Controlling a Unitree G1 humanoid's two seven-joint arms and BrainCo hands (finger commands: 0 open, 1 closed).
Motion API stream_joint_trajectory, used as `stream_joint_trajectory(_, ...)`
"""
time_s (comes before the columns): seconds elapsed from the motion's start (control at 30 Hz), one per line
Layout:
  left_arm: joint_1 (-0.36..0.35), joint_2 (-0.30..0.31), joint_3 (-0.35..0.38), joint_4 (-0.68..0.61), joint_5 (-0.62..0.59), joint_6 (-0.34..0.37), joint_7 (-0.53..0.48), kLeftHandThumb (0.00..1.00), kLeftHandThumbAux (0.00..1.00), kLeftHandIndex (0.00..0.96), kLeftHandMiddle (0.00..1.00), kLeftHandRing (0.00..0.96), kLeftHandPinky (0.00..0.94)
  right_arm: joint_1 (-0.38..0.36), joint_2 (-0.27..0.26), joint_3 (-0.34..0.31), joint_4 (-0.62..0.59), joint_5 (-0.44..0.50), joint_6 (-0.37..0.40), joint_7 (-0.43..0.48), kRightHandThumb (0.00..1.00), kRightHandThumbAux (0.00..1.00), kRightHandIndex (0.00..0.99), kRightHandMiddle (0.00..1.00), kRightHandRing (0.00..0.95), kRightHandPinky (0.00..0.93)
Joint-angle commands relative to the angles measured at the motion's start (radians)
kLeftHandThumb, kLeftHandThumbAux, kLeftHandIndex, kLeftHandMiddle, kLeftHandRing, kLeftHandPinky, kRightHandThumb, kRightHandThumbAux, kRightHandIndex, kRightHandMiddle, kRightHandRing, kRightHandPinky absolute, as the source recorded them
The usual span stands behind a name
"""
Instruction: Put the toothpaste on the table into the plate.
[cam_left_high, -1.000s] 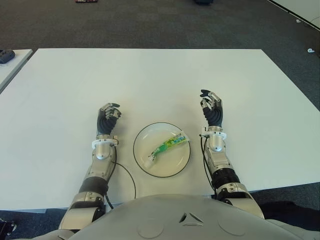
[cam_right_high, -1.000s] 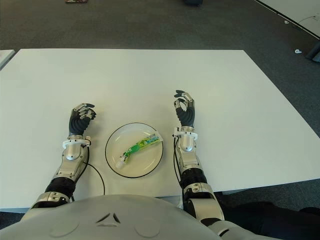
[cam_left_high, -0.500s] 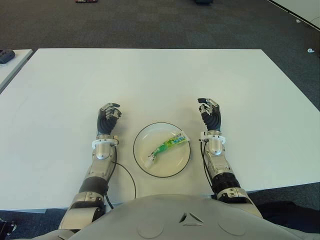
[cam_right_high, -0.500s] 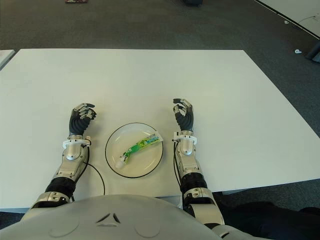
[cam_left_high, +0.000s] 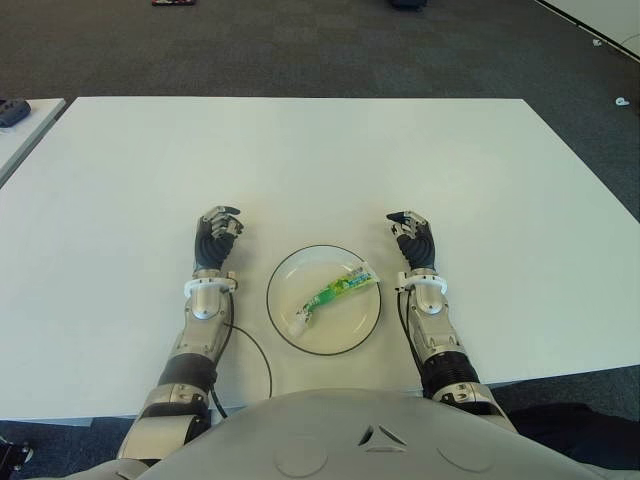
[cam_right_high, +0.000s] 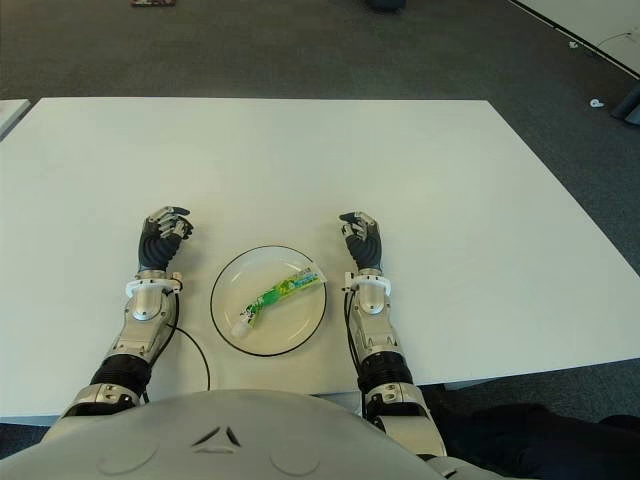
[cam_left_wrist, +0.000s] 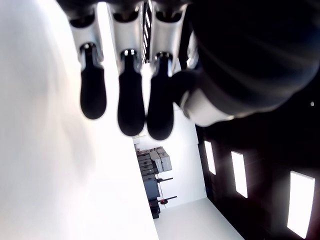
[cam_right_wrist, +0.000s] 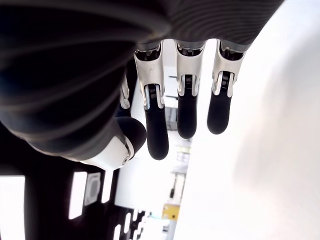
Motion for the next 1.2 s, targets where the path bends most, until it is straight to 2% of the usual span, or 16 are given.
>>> stream_joint_trajectory(0.03,0.01,-0.001,-0.013,-0.001,0.006,0.014,-0.009,0.699,0.72,0.435,0.612,0.601,0.574,0.015,0.003,-0.004,-0.017,0.016,0.098,0.019,0.71,0.73,0.426,0.473,0.454,0.469)
stream_joint_trajectory(0.47,0.007,0.001,-0.018,0.008,0.001,0.001,-0.004,0.699,0.72,0.436,0.614,0.601,0.565,0.029,0.006,-0.006,-0.06,0.025,0.156,0.041,0.709,0.731,0.425,0.471,0.453,0.461)
stream_joint_trajectory(1.2,0.013,0.005,-0.02,0.009,0.001,0.002,-0.004,0.698,0.72,0.435,0.609,0.596,0.563,0.035,0.007,-0.012,-0.061,0.04,0.135,0.052,0.71,0.73,0.427,0.475,0.455,0.464)
